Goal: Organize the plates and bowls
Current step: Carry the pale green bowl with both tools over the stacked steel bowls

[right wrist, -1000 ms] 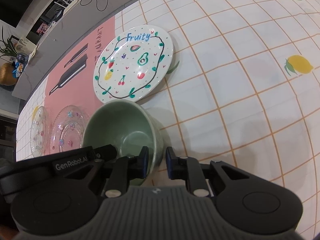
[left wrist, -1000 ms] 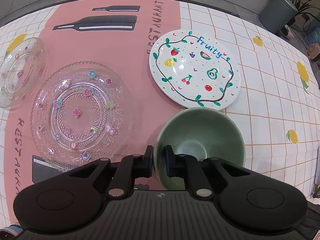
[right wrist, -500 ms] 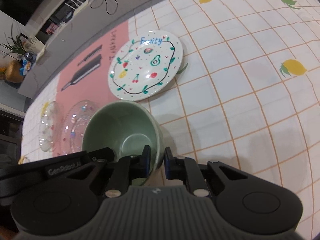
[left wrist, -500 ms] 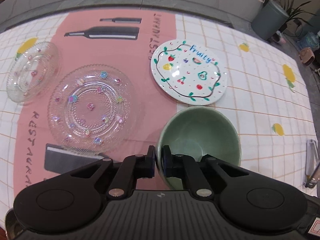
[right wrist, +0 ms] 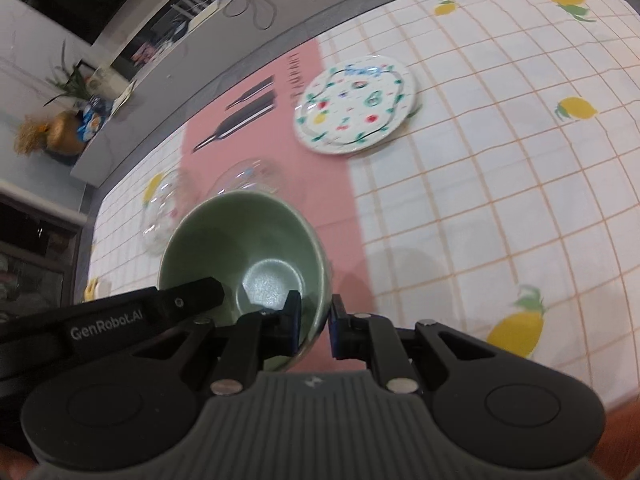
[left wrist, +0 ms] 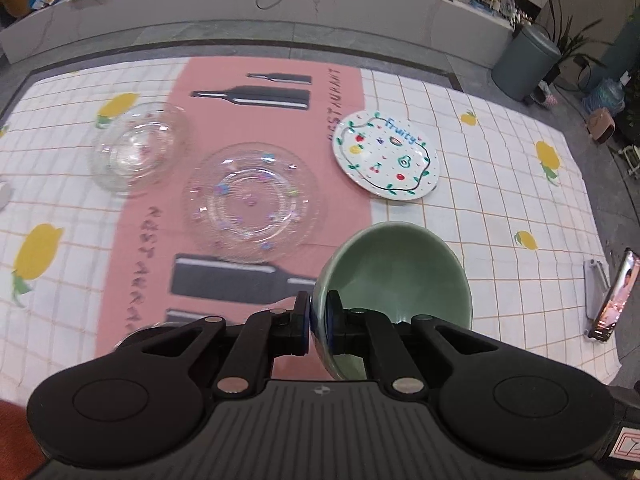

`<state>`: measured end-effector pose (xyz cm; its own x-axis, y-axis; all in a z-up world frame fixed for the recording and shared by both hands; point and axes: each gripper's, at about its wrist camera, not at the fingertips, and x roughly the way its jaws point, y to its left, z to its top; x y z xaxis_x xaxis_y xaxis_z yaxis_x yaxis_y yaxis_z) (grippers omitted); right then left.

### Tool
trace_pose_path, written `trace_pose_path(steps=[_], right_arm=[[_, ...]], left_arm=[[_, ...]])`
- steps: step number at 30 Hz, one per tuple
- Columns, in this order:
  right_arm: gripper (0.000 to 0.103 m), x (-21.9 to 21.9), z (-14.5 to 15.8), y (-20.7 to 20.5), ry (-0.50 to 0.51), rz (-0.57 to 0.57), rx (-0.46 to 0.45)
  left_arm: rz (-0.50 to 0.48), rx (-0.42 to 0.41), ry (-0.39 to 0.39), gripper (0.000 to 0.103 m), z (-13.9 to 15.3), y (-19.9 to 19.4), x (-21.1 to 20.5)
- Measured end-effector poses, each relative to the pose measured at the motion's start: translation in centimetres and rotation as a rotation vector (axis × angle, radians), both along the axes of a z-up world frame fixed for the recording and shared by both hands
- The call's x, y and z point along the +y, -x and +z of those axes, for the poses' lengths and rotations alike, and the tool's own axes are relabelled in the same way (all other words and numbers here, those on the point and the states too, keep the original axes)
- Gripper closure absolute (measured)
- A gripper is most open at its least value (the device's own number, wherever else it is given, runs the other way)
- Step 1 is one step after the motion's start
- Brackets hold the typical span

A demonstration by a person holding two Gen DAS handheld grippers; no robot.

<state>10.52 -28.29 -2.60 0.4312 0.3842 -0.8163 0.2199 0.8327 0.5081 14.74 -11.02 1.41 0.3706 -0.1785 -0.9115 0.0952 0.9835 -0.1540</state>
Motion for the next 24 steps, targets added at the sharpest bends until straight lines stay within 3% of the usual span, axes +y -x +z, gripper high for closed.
trace_pose_path(steps=[11, 17, 24], right_arm=[[0.091, 7.9, 4.0, 2.9, 0.04, 0.16, -0.04], [0.091, 12.1, 3.8, 3.5, 0.08, 0.249, -0.021], [0.091, 14.1, 1.8, 3.3, 0.134, 0.295, 0.036]], left_arm=[[0.1, -0.015, 0.053, 0.094, 2.9, 4.4, 8.9], [0.162, 0.023, 0.083, 0.094, 1.6, 6.0, 12.9], [0.186, 0.079, 0.113, 0.094, -1.1, 6.3, 14.4]])
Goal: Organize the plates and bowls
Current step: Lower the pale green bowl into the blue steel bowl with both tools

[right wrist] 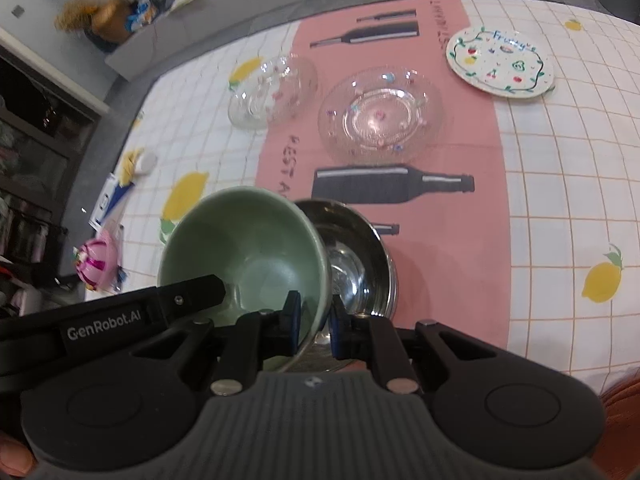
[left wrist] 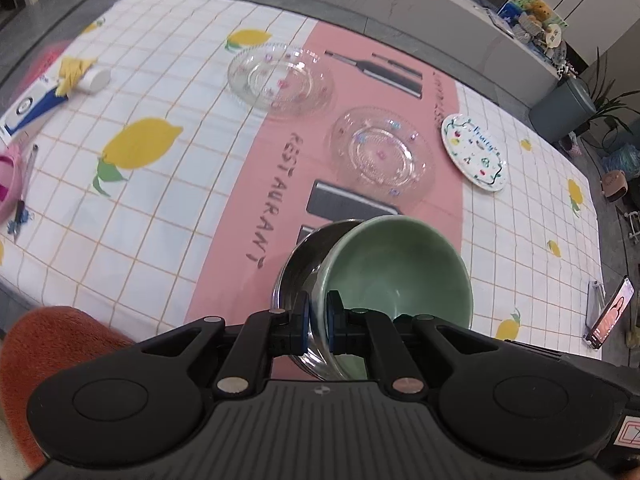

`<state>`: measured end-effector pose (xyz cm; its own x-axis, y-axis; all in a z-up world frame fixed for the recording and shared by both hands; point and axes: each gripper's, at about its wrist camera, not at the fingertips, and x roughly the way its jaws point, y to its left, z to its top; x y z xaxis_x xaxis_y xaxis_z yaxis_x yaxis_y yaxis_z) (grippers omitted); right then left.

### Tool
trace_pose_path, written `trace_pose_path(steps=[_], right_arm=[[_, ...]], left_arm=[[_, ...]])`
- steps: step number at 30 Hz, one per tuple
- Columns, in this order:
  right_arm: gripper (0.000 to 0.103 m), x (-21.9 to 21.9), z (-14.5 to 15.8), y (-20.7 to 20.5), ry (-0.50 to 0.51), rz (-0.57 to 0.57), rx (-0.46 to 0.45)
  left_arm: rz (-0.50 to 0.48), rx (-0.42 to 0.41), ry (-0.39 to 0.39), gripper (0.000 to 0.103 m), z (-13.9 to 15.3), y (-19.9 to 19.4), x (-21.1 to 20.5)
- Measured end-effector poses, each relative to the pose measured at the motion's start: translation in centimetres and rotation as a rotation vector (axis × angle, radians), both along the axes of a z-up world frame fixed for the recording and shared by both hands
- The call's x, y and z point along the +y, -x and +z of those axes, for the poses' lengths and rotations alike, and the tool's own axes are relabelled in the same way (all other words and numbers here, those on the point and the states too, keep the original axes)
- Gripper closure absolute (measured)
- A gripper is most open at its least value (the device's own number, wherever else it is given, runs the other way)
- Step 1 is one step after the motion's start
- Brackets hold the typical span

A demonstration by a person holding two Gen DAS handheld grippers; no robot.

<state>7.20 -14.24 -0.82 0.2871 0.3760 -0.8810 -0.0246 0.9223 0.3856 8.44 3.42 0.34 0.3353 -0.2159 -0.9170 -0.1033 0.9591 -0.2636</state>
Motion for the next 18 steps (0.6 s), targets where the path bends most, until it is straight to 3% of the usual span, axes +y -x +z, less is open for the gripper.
trace_pose_path(steps=[11, 18], right_arm=[[0.091, 0.2, -2.2, -1.4, 0.044, 0.015, 0.038], [0.092, 0.8, -3.5, -2.4, 0.072, 0.051, 0.062]], left_arm=[[-0.053, 0.044, -0.024, 0.094, -2.6, -1.2, -0.6], [-0.099, 0.061, -0.089, 0.093, -3.5, -1.6, -1.4]])
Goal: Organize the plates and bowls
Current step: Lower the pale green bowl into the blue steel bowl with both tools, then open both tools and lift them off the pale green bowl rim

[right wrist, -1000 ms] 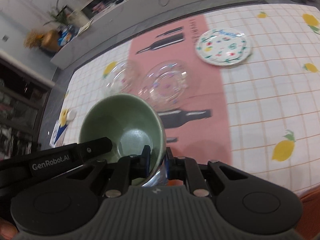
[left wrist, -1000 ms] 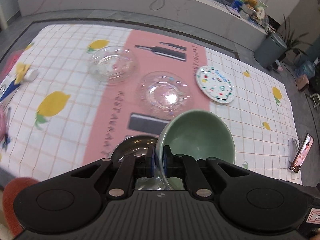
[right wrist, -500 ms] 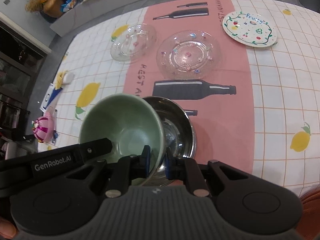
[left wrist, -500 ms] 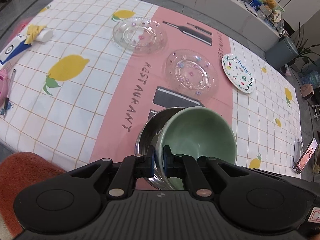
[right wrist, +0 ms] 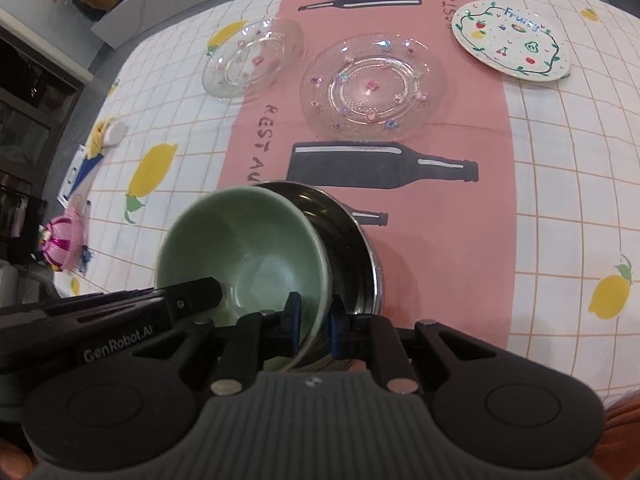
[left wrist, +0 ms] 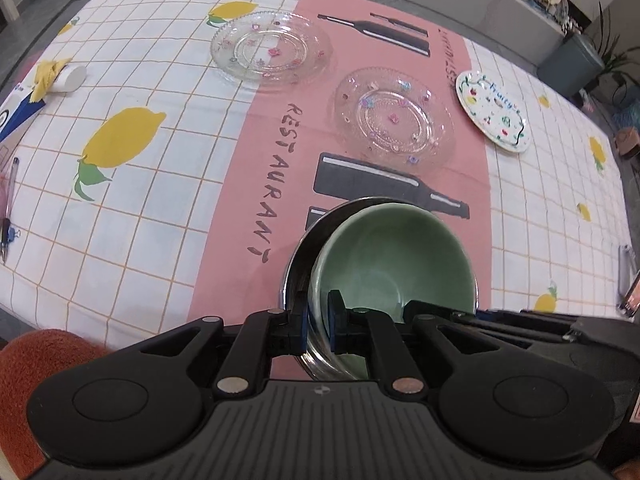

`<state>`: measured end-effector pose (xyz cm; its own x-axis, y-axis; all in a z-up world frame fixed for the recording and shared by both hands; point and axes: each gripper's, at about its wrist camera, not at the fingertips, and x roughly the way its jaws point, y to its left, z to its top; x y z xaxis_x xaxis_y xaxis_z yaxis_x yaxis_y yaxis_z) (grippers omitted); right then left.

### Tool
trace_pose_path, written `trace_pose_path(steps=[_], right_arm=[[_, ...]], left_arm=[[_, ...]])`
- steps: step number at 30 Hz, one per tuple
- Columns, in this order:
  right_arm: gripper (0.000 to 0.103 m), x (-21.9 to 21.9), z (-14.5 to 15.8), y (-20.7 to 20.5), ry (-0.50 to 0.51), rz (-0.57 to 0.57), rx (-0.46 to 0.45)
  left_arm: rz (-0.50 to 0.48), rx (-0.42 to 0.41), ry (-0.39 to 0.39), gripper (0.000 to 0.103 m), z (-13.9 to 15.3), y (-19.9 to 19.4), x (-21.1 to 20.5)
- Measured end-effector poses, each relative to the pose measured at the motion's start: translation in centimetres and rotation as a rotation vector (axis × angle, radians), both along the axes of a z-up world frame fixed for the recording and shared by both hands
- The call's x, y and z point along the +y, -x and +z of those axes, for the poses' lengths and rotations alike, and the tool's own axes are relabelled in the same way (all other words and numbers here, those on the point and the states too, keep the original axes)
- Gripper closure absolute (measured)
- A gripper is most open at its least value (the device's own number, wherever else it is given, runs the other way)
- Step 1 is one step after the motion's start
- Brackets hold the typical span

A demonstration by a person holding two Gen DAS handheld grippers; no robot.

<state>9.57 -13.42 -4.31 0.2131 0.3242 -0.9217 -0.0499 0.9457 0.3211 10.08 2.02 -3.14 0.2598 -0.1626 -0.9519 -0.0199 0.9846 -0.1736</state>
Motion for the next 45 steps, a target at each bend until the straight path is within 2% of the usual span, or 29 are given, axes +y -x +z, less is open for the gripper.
trace_pose_path(steps=[8, 19, 22, 23, 24, 31, 35, 37, 39, 42, 45], right_arm=[[0.092, 0.5, -0.1, -0.2, 0.039, 0.032, -0.008], [0.091, 0.4, 0.0, -0.5, 0.035, 0.03, -0.004], [0.086, 0.2, 0.3, -0.5, 0.028, 0.028, -0.01], [0.077, 0.0, 0.6, -0.5, 0.03, 0.024, -0.021], [0.076, -0.1, 0.9, -0.5, 0.035, 0.02, -0.035], [0.075, -0.7, 2.2, -0.5, 0.018, 0.01, -0.061], [0.073, -1.1, 3.0, -0.1, 0.01, 0.009, -0.087], [0.07, -1.4, 3.7, 0.3, 0.004, 0.013, -0.113], [0.062, -2.0, 4.6, 0.6, -0.011, 0.01, -0.16], [0.051, -3.2, 5.6, 1.0, -0.032, -0.018, -0.229], [0.049, -5.0, 5.9, 1.3, -0.058, -0.079, -0.287]], left_arm=[[-0.039, 0.019, -0.017, 0.092, -0.6, -0.5, -0.2], [-0.099, 0.028, -0.017, 0.088, -0.7, -0.8, -0.5], [-0.117, 0.028, -0.02, 0.086, -0.5, -0.8, -0.5], [-0.119, 0.016, -0.026, 0.084, -0.2, -0.8, -0.5], [-0.125, 0.0, -0.031, 0.083, 0.1, -0.8, -0.5], [-0.126, -0.04, -0.024, 0.081, 1.8, -0.8, -0.4], [-0.137, -0.075, -0.026, 0.076, 2.5, -0.5, -0.4], [-0.153, -0.11, -0.011, 0.073, 3.1, -0.3, -0.3], [-0.168, -0.164, 0.024, 0.069, 3.9, 0.0, -0.1], [-0.172, -0.25, 0.078, 0.058, 4.8, 0.4, 0.2], [-0.167, -0.319, 0.126, 0.051, 5.2, 0.4, 0.6]])
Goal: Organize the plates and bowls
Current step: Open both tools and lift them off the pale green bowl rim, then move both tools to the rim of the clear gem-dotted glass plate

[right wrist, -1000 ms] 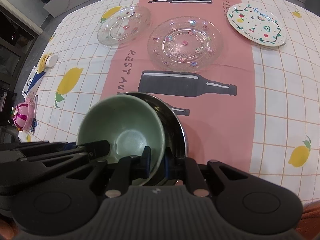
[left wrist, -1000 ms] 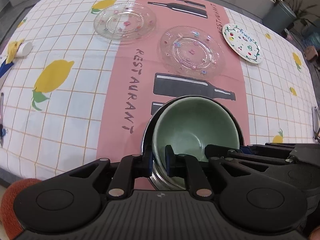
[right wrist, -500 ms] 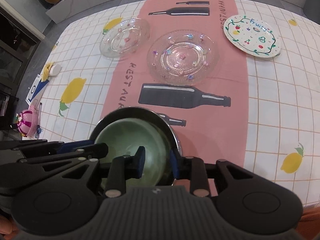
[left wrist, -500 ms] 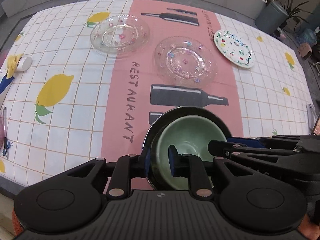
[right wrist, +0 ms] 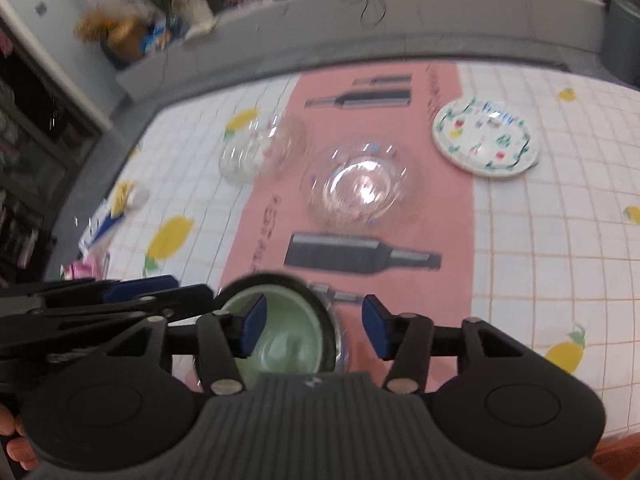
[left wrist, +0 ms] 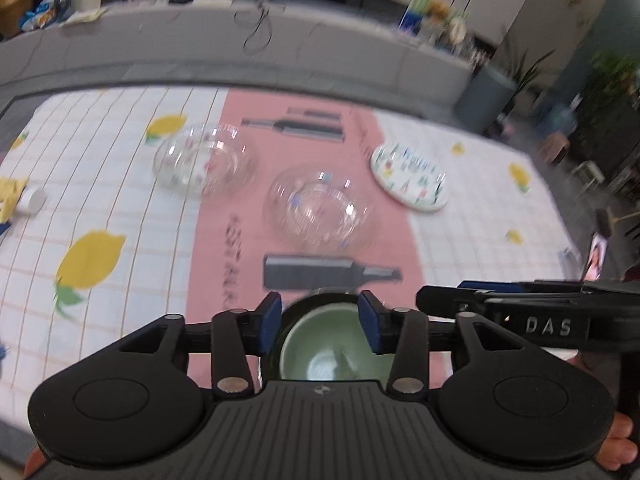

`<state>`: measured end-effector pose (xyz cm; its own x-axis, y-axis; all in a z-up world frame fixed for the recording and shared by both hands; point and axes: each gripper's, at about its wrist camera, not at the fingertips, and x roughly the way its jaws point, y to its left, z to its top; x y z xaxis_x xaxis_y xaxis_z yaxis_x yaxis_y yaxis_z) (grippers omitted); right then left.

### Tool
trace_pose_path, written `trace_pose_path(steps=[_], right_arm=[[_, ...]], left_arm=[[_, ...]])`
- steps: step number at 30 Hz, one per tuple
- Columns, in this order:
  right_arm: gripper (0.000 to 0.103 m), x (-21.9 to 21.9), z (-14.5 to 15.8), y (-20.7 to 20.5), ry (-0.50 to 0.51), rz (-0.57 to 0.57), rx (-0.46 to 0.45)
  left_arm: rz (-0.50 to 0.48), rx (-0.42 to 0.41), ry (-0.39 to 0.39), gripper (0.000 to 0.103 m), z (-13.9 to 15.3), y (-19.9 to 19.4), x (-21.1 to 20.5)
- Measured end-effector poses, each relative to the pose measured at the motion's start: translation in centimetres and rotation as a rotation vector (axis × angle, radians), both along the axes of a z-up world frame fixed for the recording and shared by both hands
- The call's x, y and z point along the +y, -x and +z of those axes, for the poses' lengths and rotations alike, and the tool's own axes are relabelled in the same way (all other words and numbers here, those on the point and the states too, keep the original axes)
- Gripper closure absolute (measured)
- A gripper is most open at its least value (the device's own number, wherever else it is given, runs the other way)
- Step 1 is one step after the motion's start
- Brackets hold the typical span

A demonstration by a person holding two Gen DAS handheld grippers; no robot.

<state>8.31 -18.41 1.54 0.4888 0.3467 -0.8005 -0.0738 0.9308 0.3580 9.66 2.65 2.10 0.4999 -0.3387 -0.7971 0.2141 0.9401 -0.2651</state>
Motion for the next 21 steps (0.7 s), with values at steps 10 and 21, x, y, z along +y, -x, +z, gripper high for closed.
trace_pose_path(steps=[10, 21], right_arm=[[0.049, -4.4, -3.0, -0.6, -0.151, -0.182, -0.093], [0.05, -3.9, -9.2, -3.7, -0.119, -0.185, -0.114]], left_arm=[[0.041, -0.118, 0.089, 0.04, -2.0, -2.7, 2.3], [0.052, -0.158, 0.08, 0.042, -7.2, -6.9, 2.9]])
